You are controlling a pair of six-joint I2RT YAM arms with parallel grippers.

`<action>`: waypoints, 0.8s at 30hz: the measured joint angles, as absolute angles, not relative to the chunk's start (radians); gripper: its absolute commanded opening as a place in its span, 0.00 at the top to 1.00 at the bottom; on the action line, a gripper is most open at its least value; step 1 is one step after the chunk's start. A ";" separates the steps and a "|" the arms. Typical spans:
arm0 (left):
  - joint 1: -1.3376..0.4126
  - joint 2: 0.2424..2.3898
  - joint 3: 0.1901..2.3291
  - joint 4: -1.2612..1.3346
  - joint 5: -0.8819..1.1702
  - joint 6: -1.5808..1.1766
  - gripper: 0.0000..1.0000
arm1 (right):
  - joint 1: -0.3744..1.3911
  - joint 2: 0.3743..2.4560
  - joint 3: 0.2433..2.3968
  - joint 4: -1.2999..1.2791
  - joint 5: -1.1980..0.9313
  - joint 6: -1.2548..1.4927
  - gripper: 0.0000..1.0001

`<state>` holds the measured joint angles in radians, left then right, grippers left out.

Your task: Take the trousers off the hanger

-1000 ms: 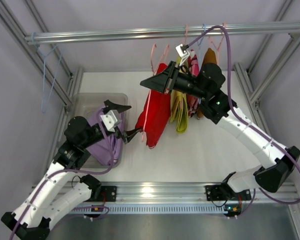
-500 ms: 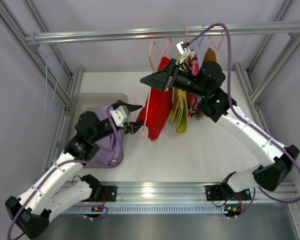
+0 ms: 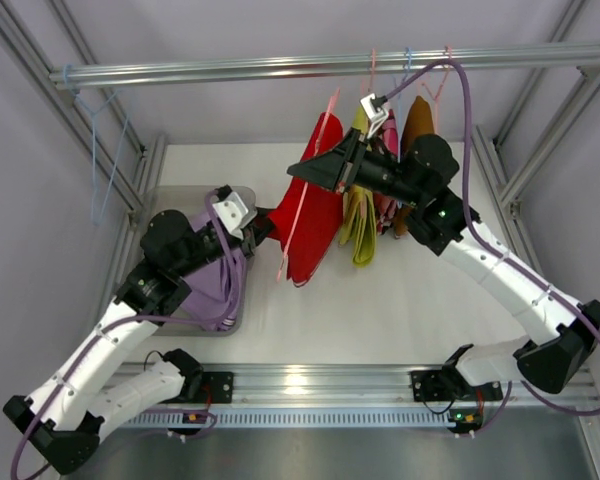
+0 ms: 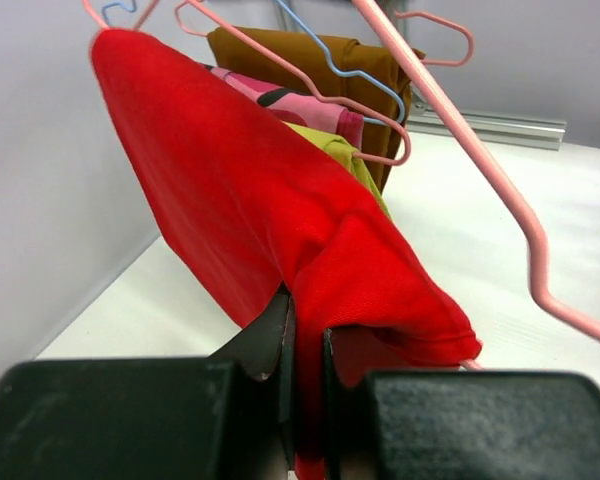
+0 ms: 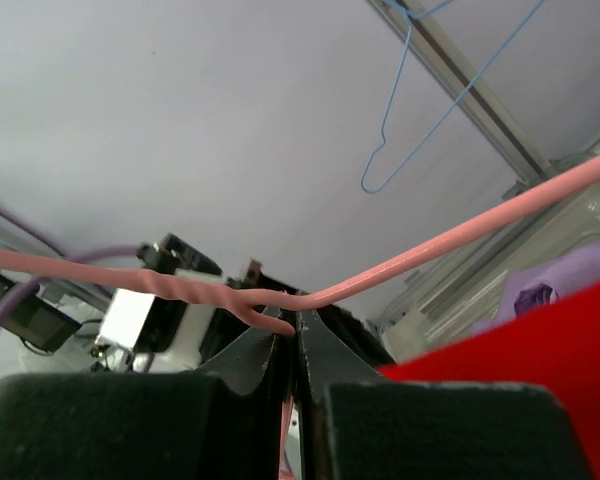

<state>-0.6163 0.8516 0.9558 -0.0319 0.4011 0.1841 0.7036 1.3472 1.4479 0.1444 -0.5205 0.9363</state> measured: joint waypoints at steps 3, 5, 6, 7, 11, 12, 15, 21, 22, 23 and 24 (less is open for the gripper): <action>-0.616 0.849 1.030 -0.118 0.361 0.165 1.00 | 0.704 1.310 1.385 0.152 -0.522 0.933 1.00; -0.616 0.849 1.089 -0.172 0.329 0.151 1.00 | 0.704 1.297 1.343 0.161 -0.522 0.925 1.00; -0.616 0.851 1.121 -0.196 0.312 0.144 1.00 | 0.704 1.295 1.323 0.163 -0.525 0.920 1.00; -0.616 0.854 1.153 -0.215 0.295 0.136 1.00 | 0.704 1.295 1.305 0.166 -0.527 0.916 1.00; -0.615 0.870 1.272 -0.271 0.247 0.102 1.00 | 0.704 1.296 1.254 0.165 -0.534 0.901 1.00; -0.615 0.874 1.293 -0.276 0.239 0.096 1.00 | 0.704 1.296 1.248 0.165 -0.538 0.898 1.00; -0.611 0.893 1.371 -0.317 0.209 0.077 1.00 | 0.704 1.296 1.235 0.173 -0.538 0.889 1.00; -0.581 0.936 1.515 -0.342 0.132 0.089 1.00 | 0.704 1.296 1.197 0.178 -0.536 0.851 1.00; -0.575 0.940 1.540 -0.342 0.112 0.101 1.00 | 0.704 1.296 1.190 0.176 -0.537 0.842 1.00; -0.570 0.942 1.559 -0.340 0.096 0.111 1.00 | 0.704 1.296 1.182 0.172 -0.537 0.834 1.00; -0.567 0.942 1.578 -0.337 0.074 0.131 1.00 | 0.704 1.296 1.173 0.171 -0.536 0.828 1.00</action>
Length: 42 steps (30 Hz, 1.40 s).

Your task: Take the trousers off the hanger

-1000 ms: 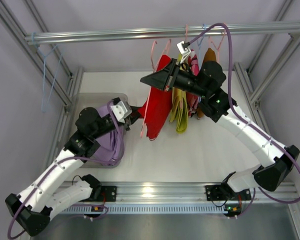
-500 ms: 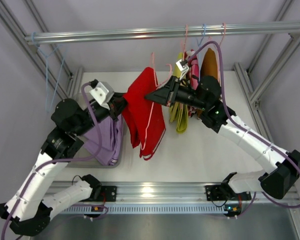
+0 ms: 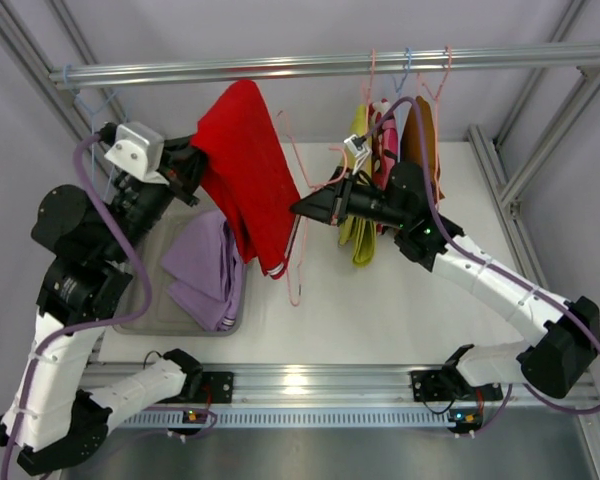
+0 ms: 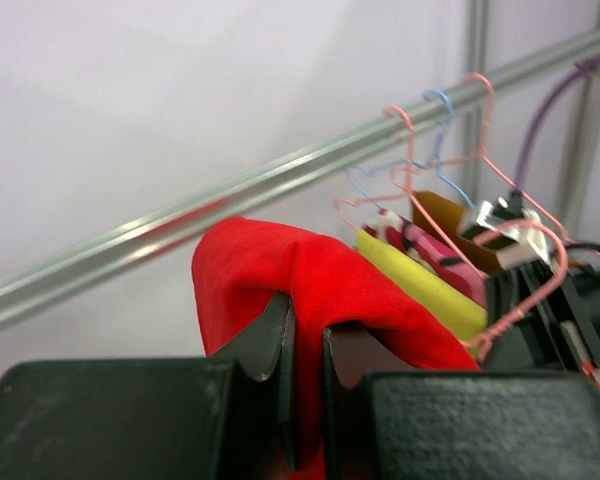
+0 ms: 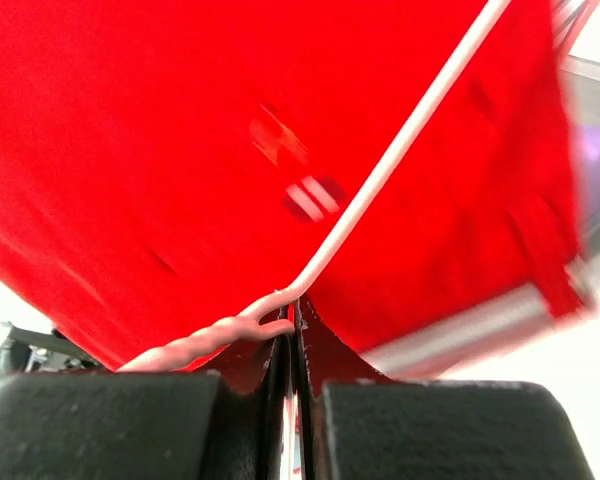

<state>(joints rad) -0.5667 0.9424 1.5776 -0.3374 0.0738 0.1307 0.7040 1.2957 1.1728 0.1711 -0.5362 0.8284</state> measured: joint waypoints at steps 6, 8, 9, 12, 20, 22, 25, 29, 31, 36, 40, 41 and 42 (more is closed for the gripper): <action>-0.527 0.918 1.649 -0.329 -0.027 0.266 1.00 | 0.704 1.294 1.151 0.162 -0.536 0.795 1.00; -0.503 0.897 1.653 -0.329 -0.049 0.316 1.00 | 0.704 1.287 1.151 0.158 -0.536 0.785 1.00; -0.492 0.884 1.653 -0.331 -0.060 0.344 1.00 | 0.704 1.282 1.151 0.157 -0.536 0.782 1.00; -0.457 0.831 1.637 -0.331 -0.101 0.430 1.00 | 0.704 1.264 1.151 0.156 -0.536 0.768 1.00; -0.386 0.672 1.614 -0.406 -0.231 0.634 1.00 | 0.704 1.243 1.151 0.149 -0.536 0.738 1.00; -0.368 0.632 1.610 -0.441 -0.257 0.672 1.00 | 0.704 1.243 1.151 0.145 -0.535 0.735 1.00; -0.346 0.543 1.552 -0.479 -0.312 0.731 1.00 | 0.704 1.243 1.151 0.141 -0.535 0.733 1.00; -0.334 0.439 1.466 -0.577 -0.390 0.786 1.00 | 0.704 1.243 1.151 0.134 -0.536 0.732 1.00; -0.330 0.402 1.436 -0.668 -0.455 0.810 1.00 | 0.704 1.244 1.152 0.131 -0.536 0.732 1.00; -0.328 0.387 1.404 -0.799 -0.546 0.818 1.00 | 0.704 1.249 1.152 0.126 -0.536 0.732 1.00; -0.328 0.375 1.358 -0.876 -0.545 0.801 1.00 | 0.704 1.255 1.152 0.125 -0.535 0.732 1.00; -0.328 0.372 1.342 -0.893 -0.541 0.792 1.00 | 0.704 1.255 1.152 0.123 -0.534 0.732 1.00; -0.328 0.370 1.321 -0.900 -0.537 0.785 1.00 | 0.704 1.255 1.152 0.123 -0.533 0.731 1.00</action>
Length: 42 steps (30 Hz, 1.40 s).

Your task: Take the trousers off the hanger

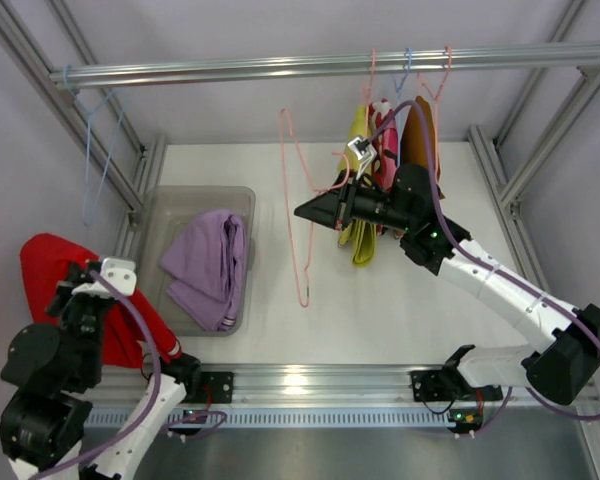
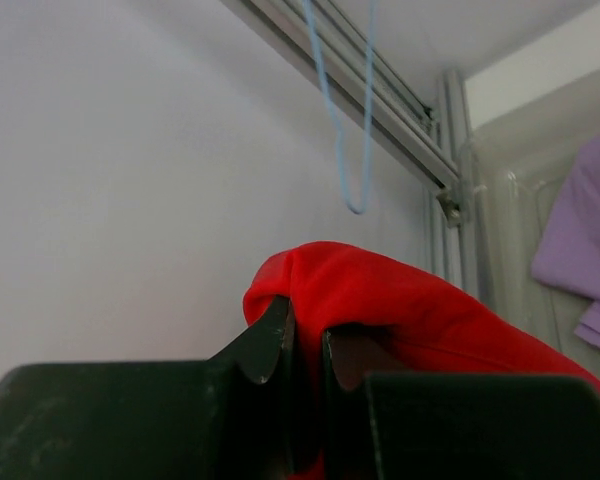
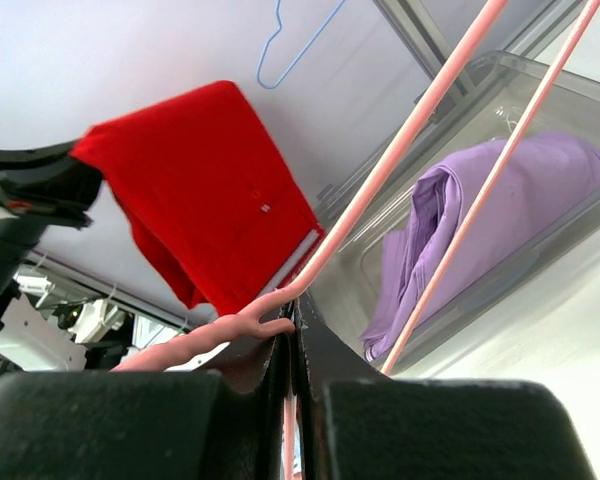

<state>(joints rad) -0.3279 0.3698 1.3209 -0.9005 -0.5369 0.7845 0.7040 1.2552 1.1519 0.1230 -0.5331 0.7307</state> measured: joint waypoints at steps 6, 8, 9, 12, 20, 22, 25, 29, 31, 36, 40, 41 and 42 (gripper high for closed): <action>-0.328 0.387 1.124 -0.900 -0.492 0.722 1.00 | 0.704 1.255 1.153 0.116 -0.528 0.717 1.00; -0.328 0.414 1.060 -0.864 -0.455 0.689 1.00 | 0.704 1.255 1.153 0.111 -0.525 0.714 1.00; -0.328 0.431 1.032 -0.833 -0.438 0.673 1.00 | 0.704 1.255 1.153 0.109 -0.525 0.712 1.00; -0.328 0.492 0.952 -0.719 -0.396 0.624 1.00 | 0.704 1.255 1.153 0.106 -0.524 0.708 1.00; -0.328 0.679 0.690 -0.346 -0.354 0.569 1.00 | 0.695 1.255 1.153 0.104 -0.524 0.707 1.00; -0.321 0.759 0.675 -0.254 -0.353 0.560 1.00 | 0.695 1.254 1.153 0.103 -0.525 0.707 1.00; -0.267 0.844 0.664 -0.129 -0.304 0.543 1.00 | 0.690 1.254 1.153 0.104 -0.525 0.707 1.00; -0.133 0.909 0.651 -0.014 -0.198 0.504 1.00 | 0.682 1.254 1.153 0.104 -0.525 0.707 1.00; -0.098 0.939 0.653 0.021 -0.164 0.493 0.90 | 0.682 1.253 1.153 0.104 -0.525 0.707 1.00; -0.069 0.950 0.679 -0.007 -0.077 0.463 0.14 | 0.682 1.250 1.154 0.104 -0.525 0.710 1.00; -0.048 0.868 0.757 -0.147 0.049 0.389 0.11 | 0.682 1.250 1.157 0.104 -0.524 0.719 1.00; -0.048 0.849 0.801 -0.188 0.086 0.364 0.11 | 0.682 1.250 1.161 0.104 -0.524 0.722 1.00; -0.047 0.832 0.854 -0.229 0.121 0.339 0.11 | 0.682 1.250 1.164 0.104 -0.524 0.726 1.00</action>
